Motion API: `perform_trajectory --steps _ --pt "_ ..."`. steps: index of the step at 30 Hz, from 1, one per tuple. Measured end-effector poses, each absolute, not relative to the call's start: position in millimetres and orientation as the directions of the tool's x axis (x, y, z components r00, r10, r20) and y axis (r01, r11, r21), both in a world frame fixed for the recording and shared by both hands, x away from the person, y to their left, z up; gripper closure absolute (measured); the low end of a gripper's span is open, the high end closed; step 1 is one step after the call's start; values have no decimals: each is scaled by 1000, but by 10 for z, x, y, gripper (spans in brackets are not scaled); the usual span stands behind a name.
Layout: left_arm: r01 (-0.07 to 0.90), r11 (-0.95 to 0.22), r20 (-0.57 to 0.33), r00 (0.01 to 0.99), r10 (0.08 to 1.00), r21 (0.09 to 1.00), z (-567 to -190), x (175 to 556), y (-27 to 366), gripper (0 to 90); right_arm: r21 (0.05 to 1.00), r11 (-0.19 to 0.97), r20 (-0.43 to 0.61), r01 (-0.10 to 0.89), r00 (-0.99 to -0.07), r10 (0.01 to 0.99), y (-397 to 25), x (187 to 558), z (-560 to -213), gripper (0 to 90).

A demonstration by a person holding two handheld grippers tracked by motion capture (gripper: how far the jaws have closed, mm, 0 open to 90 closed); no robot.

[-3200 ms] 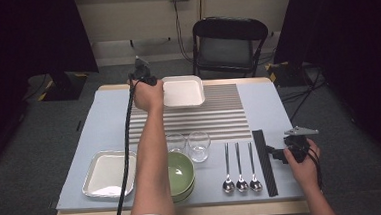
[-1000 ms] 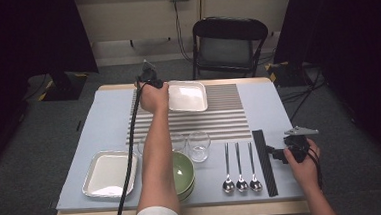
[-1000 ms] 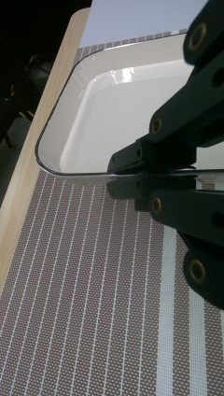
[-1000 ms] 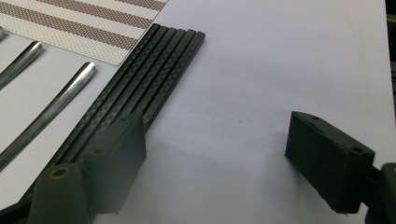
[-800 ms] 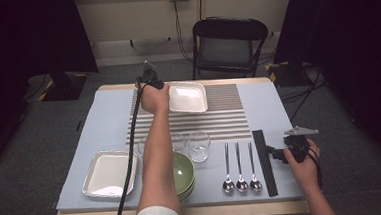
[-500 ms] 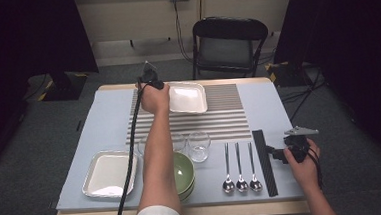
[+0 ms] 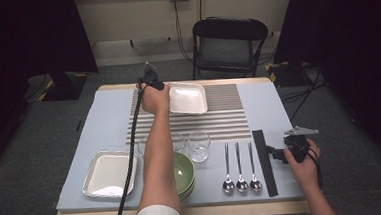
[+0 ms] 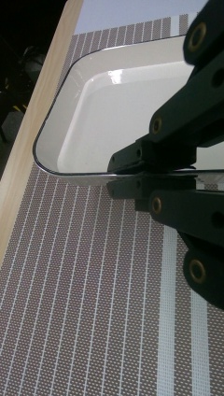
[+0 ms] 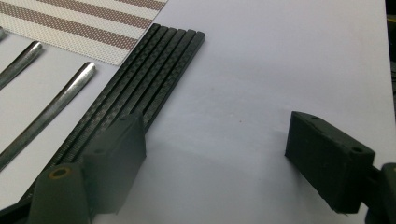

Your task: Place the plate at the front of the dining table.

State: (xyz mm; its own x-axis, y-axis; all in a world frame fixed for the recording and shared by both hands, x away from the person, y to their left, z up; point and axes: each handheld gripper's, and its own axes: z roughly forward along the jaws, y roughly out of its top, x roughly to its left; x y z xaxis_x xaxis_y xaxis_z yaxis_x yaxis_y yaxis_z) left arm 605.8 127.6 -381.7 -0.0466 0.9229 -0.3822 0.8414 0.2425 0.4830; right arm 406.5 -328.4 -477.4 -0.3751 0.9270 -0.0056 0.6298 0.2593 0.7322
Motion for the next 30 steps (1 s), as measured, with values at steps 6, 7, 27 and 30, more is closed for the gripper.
perform_trajectory --steps 6,7,27,30 --pt "842 244 -385 -48 922 480 -3829 6064 1274 871 732 259 -5 630 -374 927 -3283 4065 -4774 194" --pt "842 241 -383 -45 923 482 -3832 6066 1274 871 732 259 -6 630 -375 927 -3284 4066 -4774 194" --pt "851 229 -374 -42 927 472 -3901 6086 1274 870 732 260 -6 630 -375 927 -3284 4065 -4774 194" --pt "851 233 -374 -47 926 471 -3911 6090 1271 872 732 260 -7 629 -375 927 -3284 4066 -4774 194"
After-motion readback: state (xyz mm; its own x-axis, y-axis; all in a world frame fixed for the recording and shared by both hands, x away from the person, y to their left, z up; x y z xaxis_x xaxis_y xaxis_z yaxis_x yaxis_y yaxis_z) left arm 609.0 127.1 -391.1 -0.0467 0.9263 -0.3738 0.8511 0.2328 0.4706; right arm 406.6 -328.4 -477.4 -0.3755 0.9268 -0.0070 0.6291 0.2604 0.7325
